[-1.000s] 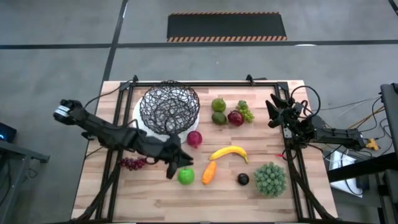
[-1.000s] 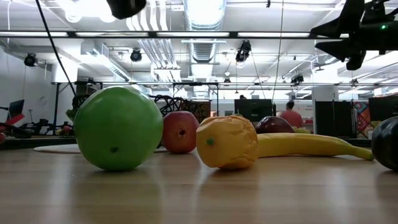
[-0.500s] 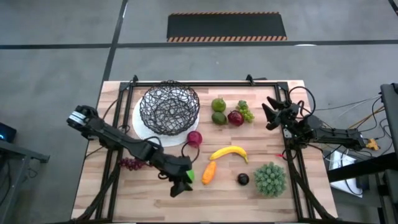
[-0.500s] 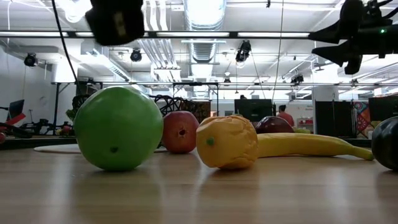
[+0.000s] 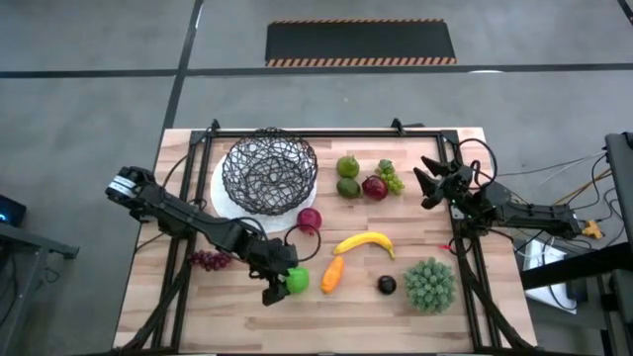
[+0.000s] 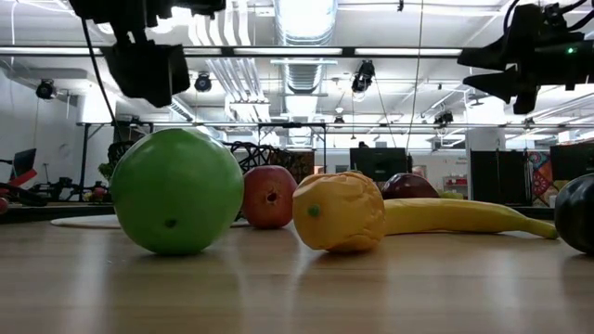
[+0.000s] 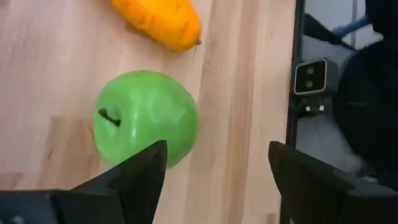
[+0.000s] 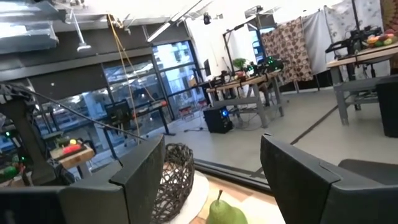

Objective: Build produce basket
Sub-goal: Put the green apple into the woven basket, then put the green lemon into the woven basket

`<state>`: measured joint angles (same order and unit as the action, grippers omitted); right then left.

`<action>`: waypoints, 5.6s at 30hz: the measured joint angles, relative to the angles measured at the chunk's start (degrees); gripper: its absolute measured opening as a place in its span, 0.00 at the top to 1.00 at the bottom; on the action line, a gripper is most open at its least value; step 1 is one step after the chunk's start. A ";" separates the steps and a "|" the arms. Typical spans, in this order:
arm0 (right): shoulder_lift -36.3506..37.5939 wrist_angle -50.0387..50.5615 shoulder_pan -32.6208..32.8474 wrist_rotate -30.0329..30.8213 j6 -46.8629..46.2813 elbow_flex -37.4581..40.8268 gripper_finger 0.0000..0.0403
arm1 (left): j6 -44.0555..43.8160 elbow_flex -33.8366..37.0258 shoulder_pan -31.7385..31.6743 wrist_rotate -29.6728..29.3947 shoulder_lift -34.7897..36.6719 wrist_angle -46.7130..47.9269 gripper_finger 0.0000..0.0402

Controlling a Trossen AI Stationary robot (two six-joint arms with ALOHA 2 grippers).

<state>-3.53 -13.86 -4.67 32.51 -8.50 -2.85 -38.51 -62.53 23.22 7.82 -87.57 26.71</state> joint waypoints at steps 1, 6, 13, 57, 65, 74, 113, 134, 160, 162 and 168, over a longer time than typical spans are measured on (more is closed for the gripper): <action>0.00 0.28 0.00 0.02 -0.05 0.00 0.38 | 1.12 -0.65 0.01 -0.05 -0.02 0.13 0.34; 0.00 0.44 0.00 0.02 -0.25 0.00 0.38 | 6.21 -8.25 0.43 -5.72 -0.41 5.29 0.37; 0.00 1.68 0.00 0.02 -0.63 -0.02 0.38 | 10.57 -20.77 2.25 -14.84 -7.07 21.94 0.38; 0.00 3.62 0.00 -1.23 -1.64 0.00 0.38 | 6.36 -22.67 3.02 -15.20 -20.18 26.75 0.12; 0.00 3.67 0.00 -1.24 -1.64 0.00 0.38 | 6.26 -20.59 3.02 -14.41 -20.20 23.79 0.13; 0.00 3.78 0.00 -1.44 -1.64 0.00 0.38 | 6.26 -20.25 3.02 -14.43 -20.20 23.63 0.28; 0.00 4.84 0.01 -1.42 -1.59 -0.01 0.38 | 32.75 -33.17 -12.06 -74.30 -18.52 58.13 0.39; 0.00 6.12 0.00 -1.44 -2.03 0.00 0.38 | 26.81 -16.92 -38.20 -58.57 -18.24 48.71 0.39; 0.00 6.25 0.00 -1.44 -2.03 0.00 0.38 | 27.13 -12.39 -40.29 -55.74 -18.12 35.11 0.39; 0.00 6.26 0.00 -1.44 -2.05 -0.01 0.38 | 27.85 -12.41 -40.28 -55.72 -18.12 35.11 0.39; 0.00 6.25 0.00 -1.44 -2.03 -0.02 0.38 | 30.61 -13.64 -39.45 -55.68 -17.37 35.67 0.39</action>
<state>-3.53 -7.62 -4.67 31.07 -10.52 -2.87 -7.90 -76.17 -16.23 -47.85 -104.94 62.39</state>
